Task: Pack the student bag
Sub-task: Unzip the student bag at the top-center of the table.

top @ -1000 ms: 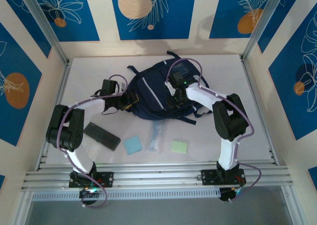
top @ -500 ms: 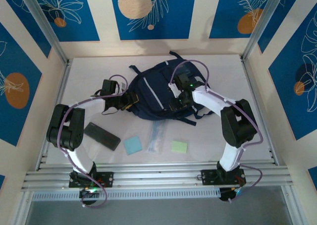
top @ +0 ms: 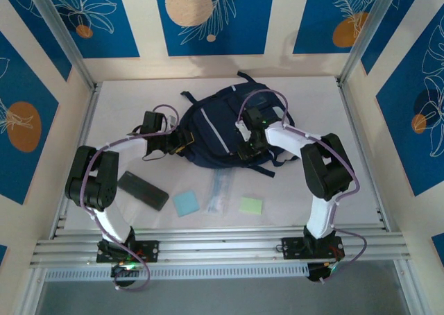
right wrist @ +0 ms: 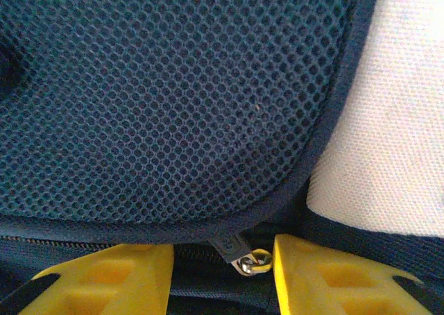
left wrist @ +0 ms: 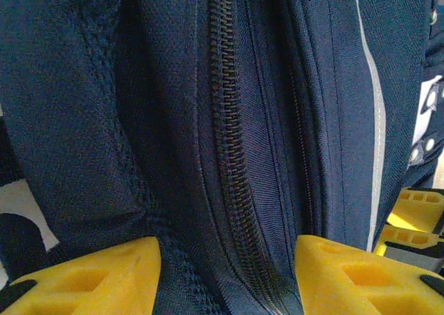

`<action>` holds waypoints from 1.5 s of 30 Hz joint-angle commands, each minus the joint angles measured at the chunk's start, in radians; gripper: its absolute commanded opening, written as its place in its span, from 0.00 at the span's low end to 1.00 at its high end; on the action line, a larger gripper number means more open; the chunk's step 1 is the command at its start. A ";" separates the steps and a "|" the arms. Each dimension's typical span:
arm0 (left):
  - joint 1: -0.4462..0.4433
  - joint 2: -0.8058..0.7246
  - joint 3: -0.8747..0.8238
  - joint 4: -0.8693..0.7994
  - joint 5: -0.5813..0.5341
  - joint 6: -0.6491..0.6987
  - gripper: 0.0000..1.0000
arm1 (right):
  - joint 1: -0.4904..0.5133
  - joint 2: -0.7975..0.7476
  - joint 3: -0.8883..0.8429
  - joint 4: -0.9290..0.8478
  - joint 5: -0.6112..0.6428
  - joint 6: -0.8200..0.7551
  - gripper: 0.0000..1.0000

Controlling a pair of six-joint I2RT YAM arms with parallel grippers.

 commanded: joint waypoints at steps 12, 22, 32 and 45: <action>0.007 0.024 0.043 0.020 0.035 -0.014 0.54 | -0.056 -0.095 -0.135 0.140 -0.087 0.504 0.10; 0.008 -0.017 0.046 0.010 0.045 -0.017 0.54 | -0.127 -0.288 -0.459 0.676 -0.427 0.609 0.03; -0.010 -0.099 0.116 -0.166 -0.030 0.092 0.56 | -0.072 -0.368 -0.448 0.530 -0.306 0.515 0.42; -0.236 -0.114 0.211 -0.230 -0.161 0.155 0.57 | -0.323 -0.426 -0.459 0.357 -0.201 0.739 0.62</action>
